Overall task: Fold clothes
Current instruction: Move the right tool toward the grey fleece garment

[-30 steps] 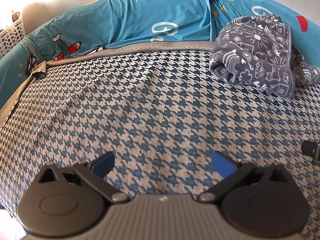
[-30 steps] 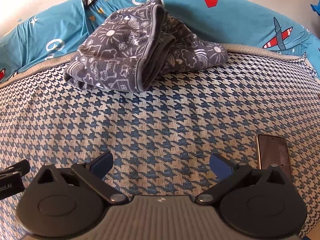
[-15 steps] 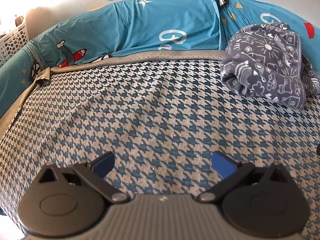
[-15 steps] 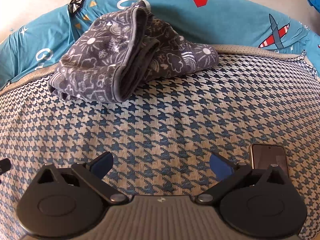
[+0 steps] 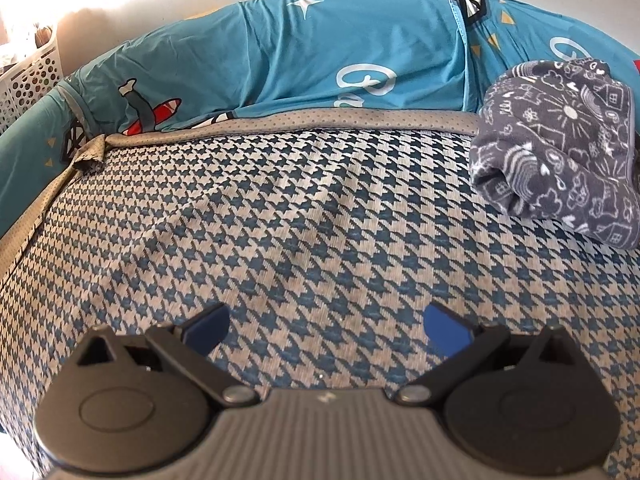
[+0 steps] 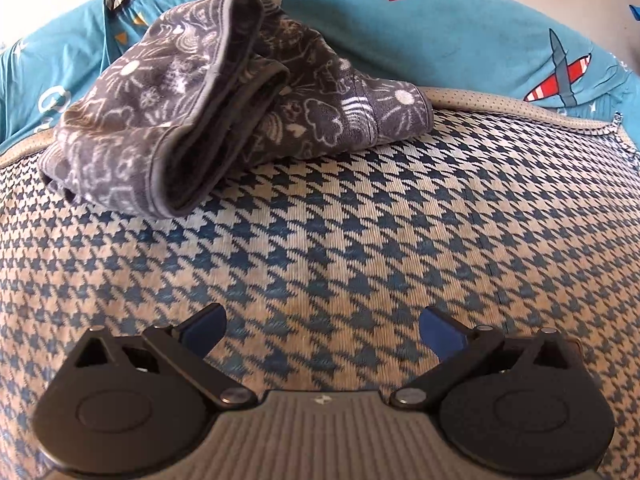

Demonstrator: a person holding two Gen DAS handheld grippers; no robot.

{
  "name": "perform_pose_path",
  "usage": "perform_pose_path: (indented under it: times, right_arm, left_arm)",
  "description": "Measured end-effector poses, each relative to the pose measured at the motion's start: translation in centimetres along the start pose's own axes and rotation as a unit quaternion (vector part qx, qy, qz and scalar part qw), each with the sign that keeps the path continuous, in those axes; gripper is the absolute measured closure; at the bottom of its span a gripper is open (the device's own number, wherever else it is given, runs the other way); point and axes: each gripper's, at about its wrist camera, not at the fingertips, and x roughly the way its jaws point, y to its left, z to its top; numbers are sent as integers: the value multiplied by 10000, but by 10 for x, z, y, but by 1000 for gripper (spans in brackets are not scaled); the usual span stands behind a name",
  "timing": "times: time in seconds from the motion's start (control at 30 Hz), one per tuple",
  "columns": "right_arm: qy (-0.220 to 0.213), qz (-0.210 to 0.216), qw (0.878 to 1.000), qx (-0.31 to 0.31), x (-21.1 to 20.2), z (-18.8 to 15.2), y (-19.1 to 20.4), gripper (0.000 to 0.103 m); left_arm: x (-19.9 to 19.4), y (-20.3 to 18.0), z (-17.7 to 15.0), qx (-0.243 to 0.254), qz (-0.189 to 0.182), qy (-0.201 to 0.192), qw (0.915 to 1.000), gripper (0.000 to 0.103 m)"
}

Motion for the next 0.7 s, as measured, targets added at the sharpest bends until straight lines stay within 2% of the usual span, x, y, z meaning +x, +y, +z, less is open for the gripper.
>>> perform_pose_path:
  times: [0.13, 0.2, 0.5, 0.7]
  right_arm:
    - [-141, 24, 9998, 99, 12, 0, -3, 0]
    - [-413, 76, 9989, 192, 15, -1, -4, 0]
    - [-981, 207, 9950, -50, 22, -1, -3, 0]
    - [-1165, 227, 9928, -141, 22, -1, -3, 0]
  left_arm:
    - [1, 4, 4, -181, -144, 9, 9997, 0]
    - [-1, 5, 5, -222, -219, -2, 9995, 0]
    - [-4, 14, 9, -316, -94, -128, 9994, 0]
    - [-4, 13, 8, -269, -79, -117, 9995, 0]
